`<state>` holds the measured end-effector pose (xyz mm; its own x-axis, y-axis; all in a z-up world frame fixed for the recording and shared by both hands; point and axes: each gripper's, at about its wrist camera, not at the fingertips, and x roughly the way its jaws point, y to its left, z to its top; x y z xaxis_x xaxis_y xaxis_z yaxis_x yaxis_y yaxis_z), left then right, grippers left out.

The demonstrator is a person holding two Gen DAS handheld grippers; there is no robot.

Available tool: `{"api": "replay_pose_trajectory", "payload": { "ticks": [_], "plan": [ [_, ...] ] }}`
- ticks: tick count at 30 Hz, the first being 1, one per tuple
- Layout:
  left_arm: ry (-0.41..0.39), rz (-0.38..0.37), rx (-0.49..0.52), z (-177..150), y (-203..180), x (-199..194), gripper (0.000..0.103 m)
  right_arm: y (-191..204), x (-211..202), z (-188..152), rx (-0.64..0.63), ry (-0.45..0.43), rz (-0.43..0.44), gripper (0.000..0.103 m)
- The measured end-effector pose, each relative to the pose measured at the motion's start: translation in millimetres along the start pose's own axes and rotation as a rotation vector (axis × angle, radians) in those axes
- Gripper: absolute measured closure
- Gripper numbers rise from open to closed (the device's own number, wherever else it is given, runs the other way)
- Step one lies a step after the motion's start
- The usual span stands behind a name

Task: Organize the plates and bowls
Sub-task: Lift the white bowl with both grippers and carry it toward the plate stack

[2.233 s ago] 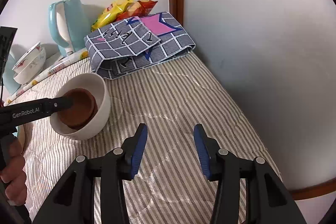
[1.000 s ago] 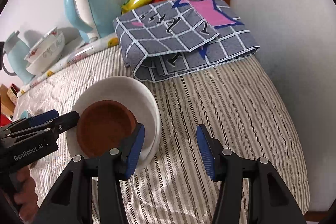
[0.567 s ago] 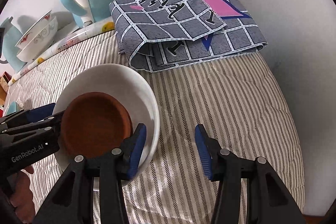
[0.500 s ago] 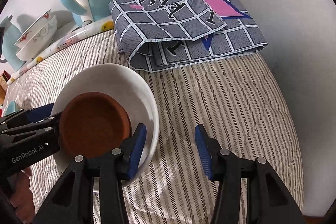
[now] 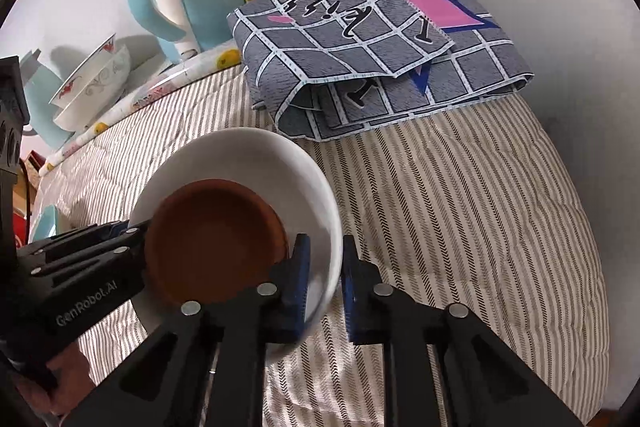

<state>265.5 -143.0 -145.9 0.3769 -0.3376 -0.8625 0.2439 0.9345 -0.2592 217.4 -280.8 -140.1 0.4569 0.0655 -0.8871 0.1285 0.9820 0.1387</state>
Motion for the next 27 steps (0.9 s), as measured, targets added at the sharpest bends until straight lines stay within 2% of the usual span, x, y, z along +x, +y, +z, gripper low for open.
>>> {"api": "replay_pose_trajectory", "payload": {
  "ticks": [13, 27],
  "plan": [
    [-0.039, 0.007, -0.014, -13, 2, -15, 0.095, -2, -17, -13, 0.062, -0.029, -0.009, 0.094],
    [-0.039, 0.019, -0.039, -32, 7, -32, 0.095, 7, -35, -29, 0.077, -0.031, -0.004, 0.095]
  ]
}}
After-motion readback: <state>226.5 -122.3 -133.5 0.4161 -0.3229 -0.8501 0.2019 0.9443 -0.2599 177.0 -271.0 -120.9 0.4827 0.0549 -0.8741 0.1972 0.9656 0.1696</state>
